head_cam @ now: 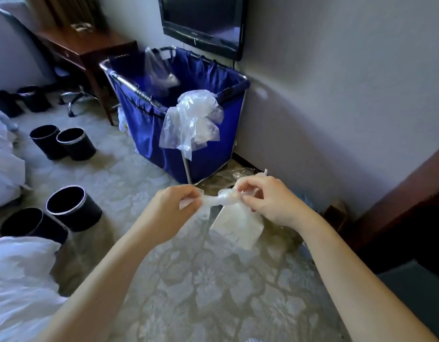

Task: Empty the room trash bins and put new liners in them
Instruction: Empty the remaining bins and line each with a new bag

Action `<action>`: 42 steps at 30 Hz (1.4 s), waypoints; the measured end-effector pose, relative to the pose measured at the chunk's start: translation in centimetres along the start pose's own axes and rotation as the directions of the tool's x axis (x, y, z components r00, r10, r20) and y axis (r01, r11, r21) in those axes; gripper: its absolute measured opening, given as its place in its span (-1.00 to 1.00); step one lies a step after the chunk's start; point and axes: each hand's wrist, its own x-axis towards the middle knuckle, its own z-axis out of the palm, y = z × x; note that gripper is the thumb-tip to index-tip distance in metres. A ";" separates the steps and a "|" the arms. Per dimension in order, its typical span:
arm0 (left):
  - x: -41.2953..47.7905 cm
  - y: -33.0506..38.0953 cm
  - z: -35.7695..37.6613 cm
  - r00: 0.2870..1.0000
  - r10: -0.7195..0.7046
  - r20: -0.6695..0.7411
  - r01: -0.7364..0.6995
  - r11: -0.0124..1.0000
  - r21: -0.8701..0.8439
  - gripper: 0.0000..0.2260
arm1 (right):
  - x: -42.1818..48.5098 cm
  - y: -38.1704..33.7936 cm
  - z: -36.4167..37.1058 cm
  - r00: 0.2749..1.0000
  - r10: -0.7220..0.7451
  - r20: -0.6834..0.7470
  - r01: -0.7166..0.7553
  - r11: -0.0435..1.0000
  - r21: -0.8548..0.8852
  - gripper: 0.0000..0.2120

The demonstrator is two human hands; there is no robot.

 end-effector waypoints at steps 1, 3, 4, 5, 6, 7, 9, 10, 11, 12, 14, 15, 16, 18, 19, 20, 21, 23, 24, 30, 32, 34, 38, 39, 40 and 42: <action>2.2 -0.5 -0.5 1.000 -0.007 -0.011 0.007 1.000 -0.002 -0.74 | 2.3 0.1 -0.7 1.000 -0.009 -0.013 0.009 1.000 -0.018 -0.89; 6.4 -1.6 -1.3 1.000 -0.017 -0.022 0.017 1.000 -0.012 -0.75 | 7.0 0.4 -1.8 0.999 -0.026 -0.021 0.025 0.999 -0.022 -0.91; 8.5 -2.3 -1.7 0.999 -0.022 -0.026 0.022 1.000 -0.015 -0.75 | 9.4 0.6 -2.3 0.999 -0.034 -0.015 0.034 0.999 -0.013 -0.91; 10.8 -2.9 -2.1 0.999 -0.026 -0.035 0.026 1.000 -0.012 -0.76 | 12.0 0.8 -2.8 0.999 -0.046 -0.006 0.046 0.999 -0.009 -0.91; 13.1 -3.6 -2.5 0.998 -0.026 -0.053 0.025 1.000 -0.003 -0.78 | 14.7 1.1 -3.3 0.998 -0.058 0.004 0.058 0.998 -0.009 -0.90; 15.4 -4.4 -2.8 0.997 -0.021 -0.077 0.022 1.000 0.006 -0.80 | 17.4 1.4 -3.8 0.997 -0.071 0.011 0.071 0.997 -0.011 -0.90; 20.1 -5.7 -3.3 0.992 -0.026 -0.125 0.028 0.999 0.016 -0.87 | 22.8 2.2 -4.7 0.994 -0.111 0.001 0.111 0.994 -0.024 -0.89; 22.4 -6.4 -3.6 0.989 -0.033 -0.146 0.037 0.999 0.022 -0.90 | 25.6 2.7 -5.2 0.991 -0.132 -0.009 0.132 0.991 -0.028 -0.89; 24.9 -7.1 -4.0 0.985 -0.044 -0.165 0.049 0.999 0.024 -0.91 | 28.6 3.0 -5.9 0.988 -0.153 -0.011 0.152 0.988 -0.031 -0.90; 27.3 -7.8 -4.6 0.982 -0.055 -0.182 0.060 0.998 0.022 -0.91 | 31.6 3.3 -6.6 0.985 -0.170 -0.002 0.170 0.985 -0.036 -0.90; 31.8 -8.9 -5.8 0.977 -0.055 -0.206 0.063 0.998 0.030 -0.91 | 37.0 3.3 -7.9 0.980 -0.198 0.024 0.199 0.979 -0.036 -0.89; 33.9 -9.5 -6.6 0.974 -0.053 -0.221 0.063 0.997 0.041 -0.90 | 39.6 3.0 -8.4 0.976 -0.213 0.037 0.214 0.976 -0.032 -0.89; 35.9 -10.2 -7.3 0.970 -0.051 -0.238 0.064 0.997 0.050 -0.89 | 42.0 2.6 -9.0 0.972 -0.229 0.045 0.230 0.973 -0.027 -0.88; 39.6 -11.7 -8.6 0.963 -0.060 -0.263 0.079 0.995 0.063 -0.88 | 46.5 1.9 -9.8 0.968 -0.248 0.049 0.249 0.968 -0.018 -0.87; 41.2 -12.5 -9.3 0.960 -0.068 -0.270 0.089 0.994 0.067 -0.88 | 48.6 1.6 -10.0 0.965 -0.256 0.051 0.257 0.966 -0.012 -0.86; 42.7 -13.5 -9.9 0.958 -0.073 -0.276 0.097 0.993 0.072 -0.91 | 50.6 1.3 -10.0 0.962 -0.266 0.053 0.267 0.964 -0.005 -0.86; 44.3 -14.5 -10.5 0.957 -0.077 -0.278 0.103 0.992 0.079 -0.93 | 52.7 1.1 -10.0 0.959 -0.278 0.051 0.278 0.961 0.006 -0.86; 47.4 -16.7 -11.8 0.957 -0.079 -0.279 0.111 0.989 0.101 -0.94 | 56.8 0.8 -9.6 0.955 -0.293 0.046 0.291 0.956 0.036 -0.86; 49.0 -17.8 -12.4 0.957 -0.077 -0.281 0.111 0.988 0.109 -0.94 | 58.7 0.6 -9.4 0.956 -0.290 0.051 0.288 0.956 0.049 -0.86; 59.7 -26.7 -15.9 0.966 -0.100 -0.239 0.137 0.980 0.142 -0.94 | 71.6 -0.3 -6.7 0.979 -0.203 0.023 0.200 0.977 0.077 -0.85; 63.7 -30.1 -16.9 0.975 -0.112 -0.191 0.140 0.980 0.139 -0.94 | 76.0 -0.4 -5.4 0.993 -0.117 0.016 0.115 0.988 0.105 -0.85; 67.2 -33.2 -17.6 0.983 -0.128 -0.134 0.147 0.979 0.139 -0.95 | 79.8 -0.6 -4.0 0.999 -0.040 0.006 0.039 0.991 0.125 -0.84; 72.8 -39.0 -18.0 0.991 -0.135 -0.009 0.135 0.979 0.151 -0.94 | 85.5 0.1 -1.1 0.993 0.108 0.048 -0.113 0.987 0.111 -0.83; 74.0 -40.3 -17.8 0.990 -0.138 0.019 0.133 0.980 0.151 -0.93 | 86.6 0.7 -0.2 0.987 0.144 0.065 -0.150 0.983 0.103 -0.83; 75.2 -41.5 -17.6 0.989 -0.139 0.050 0.129 0.979 0.156 -0.92 | 87.7 1.1 0.7 0.980 0.180 0.080 -0.187 0.977 0.101 -0.82; 77.1 -43.4 -16.8 0.984 -0.140 0.113 0.120 0.979 0.168 -0.90 | 89.3 1.9 2.5 0.960 0.255 0.118 -0.268 0.957 0.107 -0.78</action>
